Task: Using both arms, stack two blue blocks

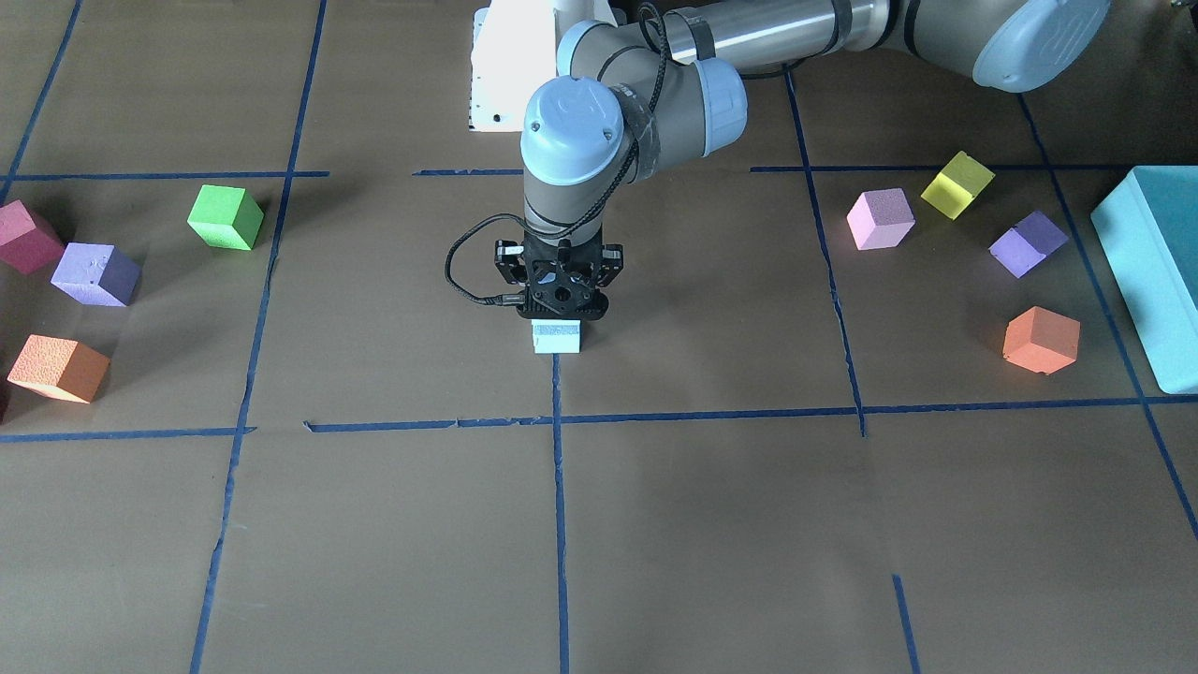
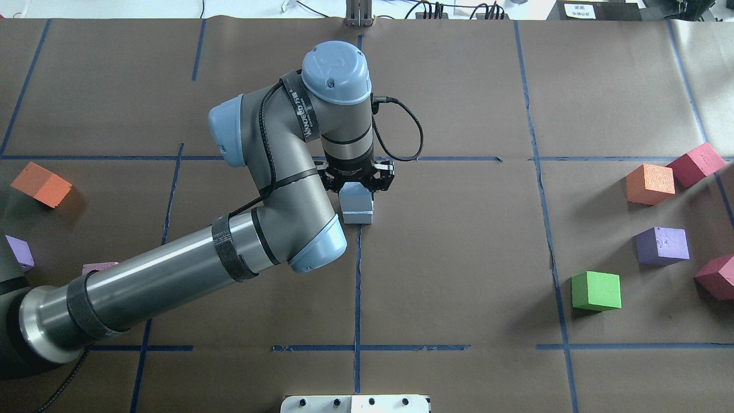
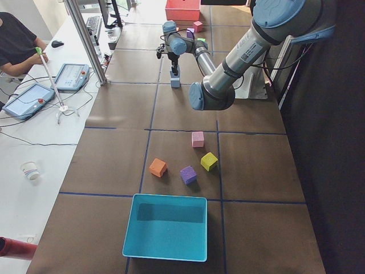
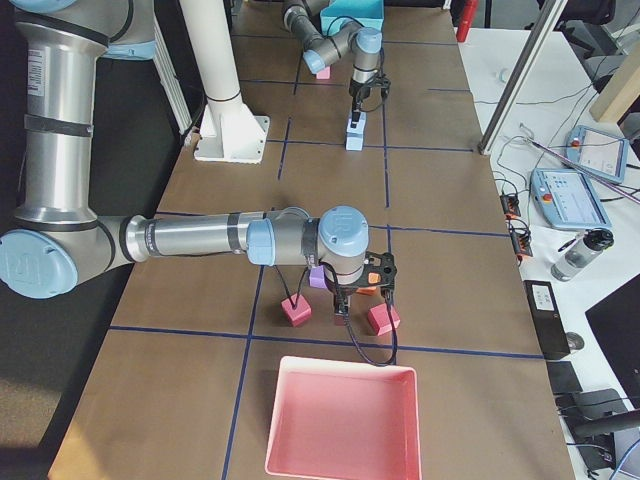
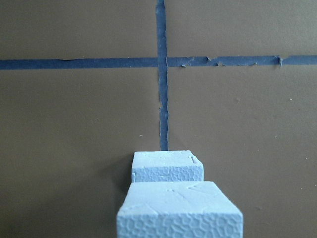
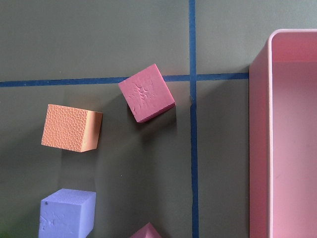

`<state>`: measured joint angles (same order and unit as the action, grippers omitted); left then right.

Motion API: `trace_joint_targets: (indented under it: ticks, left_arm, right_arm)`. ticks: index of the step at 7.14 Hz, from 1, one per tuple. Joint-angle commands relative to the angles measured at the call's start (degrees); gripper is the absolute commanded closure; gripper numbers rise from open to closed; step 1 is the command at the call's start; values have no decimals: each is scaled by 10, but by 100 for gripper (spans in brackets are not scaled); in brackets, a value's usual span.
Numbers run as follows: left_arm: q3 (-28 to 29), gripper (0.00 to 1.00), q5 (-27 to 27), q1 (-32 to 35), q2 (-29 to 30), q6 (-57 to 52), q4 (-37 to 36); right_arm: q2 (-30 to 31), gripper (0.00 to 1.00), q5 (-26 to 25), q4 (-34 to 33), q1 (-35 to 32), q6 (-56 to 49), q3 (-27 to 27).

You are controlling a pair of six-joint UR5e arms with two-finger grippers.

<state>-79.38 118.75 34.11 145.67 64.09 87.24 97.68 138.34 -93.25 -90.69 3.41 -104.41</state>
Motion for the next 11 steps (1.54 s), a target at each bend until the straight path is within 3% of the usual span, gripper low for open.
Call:
trace_joint_targets:
  ticks: [1,4,8,9,10,11]
  left_arm:
    - [9,95,0,0,1,1,1]
    - [12,92,0,0,1,2,2]
    - [12,74,-1,0,5,2,2]
    - [12,45,-1,0,5,2,2]
    - [14,22,-6,0,6,15,2]
    - [22,10,-11,0,11,50,19]
  right_arm:
    - [0,0,0,0,0,-1,0]
    - [-1,0,0,0,0,0,1]
    - [-1,0,-1,0,0,0,3]
    - [-1,0,-1,0,0,0,4]
    - [-2,0,-1,0,0,0,5]
    - [-1,0,-1,0,0,0,5]
